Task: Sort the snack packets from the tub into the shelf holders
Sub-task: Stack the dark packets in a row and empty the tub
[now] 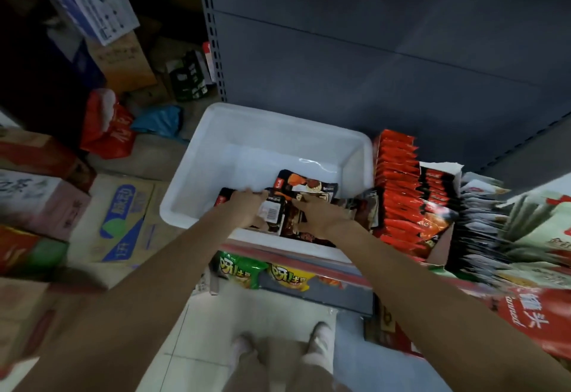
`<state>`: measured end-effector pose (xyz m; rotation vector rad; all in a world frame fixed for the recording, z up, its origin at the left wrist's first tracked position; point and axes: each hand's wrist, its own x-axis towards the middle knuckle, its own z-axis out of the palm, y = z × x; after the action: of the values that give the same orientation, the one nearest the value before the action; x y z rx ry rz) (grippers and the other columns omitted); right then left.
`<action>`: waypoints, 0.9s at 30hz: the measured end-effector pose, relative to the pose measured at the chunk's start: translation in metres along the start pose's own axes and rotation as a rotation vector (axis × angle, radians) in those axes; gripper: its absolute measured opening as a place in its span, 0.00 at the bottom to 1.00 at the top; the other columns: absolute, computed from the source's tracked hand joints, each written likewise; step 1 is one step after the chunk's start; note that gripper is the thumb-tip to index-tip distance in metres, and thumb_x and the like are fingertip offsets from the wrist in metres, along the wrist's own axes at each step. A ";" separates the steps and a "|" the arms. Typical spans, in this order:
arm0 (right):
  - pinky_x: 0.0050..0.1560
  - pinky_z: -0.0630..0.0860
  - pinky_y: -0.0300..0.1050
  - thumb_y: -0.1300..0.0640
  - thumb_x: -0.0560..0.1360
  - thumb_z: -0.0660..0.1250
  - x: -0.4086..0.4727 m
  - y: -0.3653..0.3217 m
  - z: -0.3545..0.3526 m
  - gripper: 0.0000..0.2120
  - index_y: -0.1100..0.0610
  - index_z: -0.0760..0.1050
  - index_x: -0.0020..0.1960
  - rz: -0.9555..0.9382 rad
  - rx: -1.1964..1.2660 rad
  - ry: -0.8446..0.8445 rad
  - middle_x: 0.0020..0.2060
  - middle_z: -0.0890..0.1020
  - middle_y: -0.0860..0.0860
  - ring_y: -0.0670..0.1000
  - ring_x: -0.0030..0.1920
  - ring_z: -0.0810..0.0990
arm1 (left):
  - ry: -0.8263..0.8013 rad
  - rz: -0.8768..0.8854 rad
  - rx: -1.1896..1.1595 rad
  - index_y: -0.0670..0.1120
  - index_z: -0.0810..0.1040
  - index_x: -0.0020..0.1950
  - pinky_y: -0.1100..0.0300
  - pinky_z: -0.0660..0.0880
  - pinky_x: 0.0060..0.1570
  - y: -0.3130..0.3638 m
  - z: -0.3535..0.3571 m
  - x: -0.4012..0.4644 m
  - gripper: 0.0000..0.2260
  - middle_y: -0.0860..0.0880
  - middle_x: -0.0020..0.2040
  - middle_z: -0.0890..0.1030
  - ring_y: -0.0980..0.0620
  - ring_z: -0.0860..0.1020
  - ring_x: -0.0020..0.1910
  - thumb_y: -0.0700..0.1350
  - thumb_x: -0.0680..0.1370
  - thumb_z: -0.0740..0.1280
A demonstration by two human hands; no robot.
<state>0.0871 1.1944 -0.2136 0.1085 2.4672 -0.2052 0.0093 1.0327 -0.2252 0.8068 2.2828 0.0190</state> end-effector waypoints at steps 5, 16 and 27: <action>0.65 0.69 0.56 0.47 0.77 0.63 0.001 -0.005 -0.001 0.31 0.50 0.54 0.76 -0.003 -0.050 0.033 0.74 0.58 0.52 0.56 0.72 0.62 | 0.232 0.071 0.039 0.41 0.74 0.61 0.55 0.73 0.47 0.002 -0.001 -0.002 0.12 0.41 0.51 0.80 0.46 0.79 0.47 0.37 0.80 0.58; 0.55 0.66 0.31 0.54 0.78 0.64 -0.021 -0.010 -0.033 0.19 0.56 0.68 0.68 -0.111 0.801 0.295 0.59 0.73 0.46 0.46 0.62 0.71 | 0.985 0.013 -0.900 0.36 0.70 0.38 0.57 0.63 0.33 0.011 -0.040 -0.028 0.12 0.47 0.30 0.70 0.52 0.67 0.30 0.41 0.80 0.62; 0.50 0.77 0.50 0.66 0.69 0.73 -0.065 0.053 -0.064 0.11 0.54 0.75 0.45 0.161 1.692 0.840 0.37 0.81 0.51 0.51 0.41 0.80 | 0.483 0.202 -1.448 0.43 0.75 0.56 0.60 0.79 0.48 0.072 -0.061 -0.032 0.15 0.48 0.47 0.82 0.54 0.81 0.45 0.31 0.72 0.70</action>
<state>0.1062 1.2563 -0.1296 1.2516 2.1495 -2.4482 0.0284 1.0856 -0.1431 0.1956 1.8306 1.8468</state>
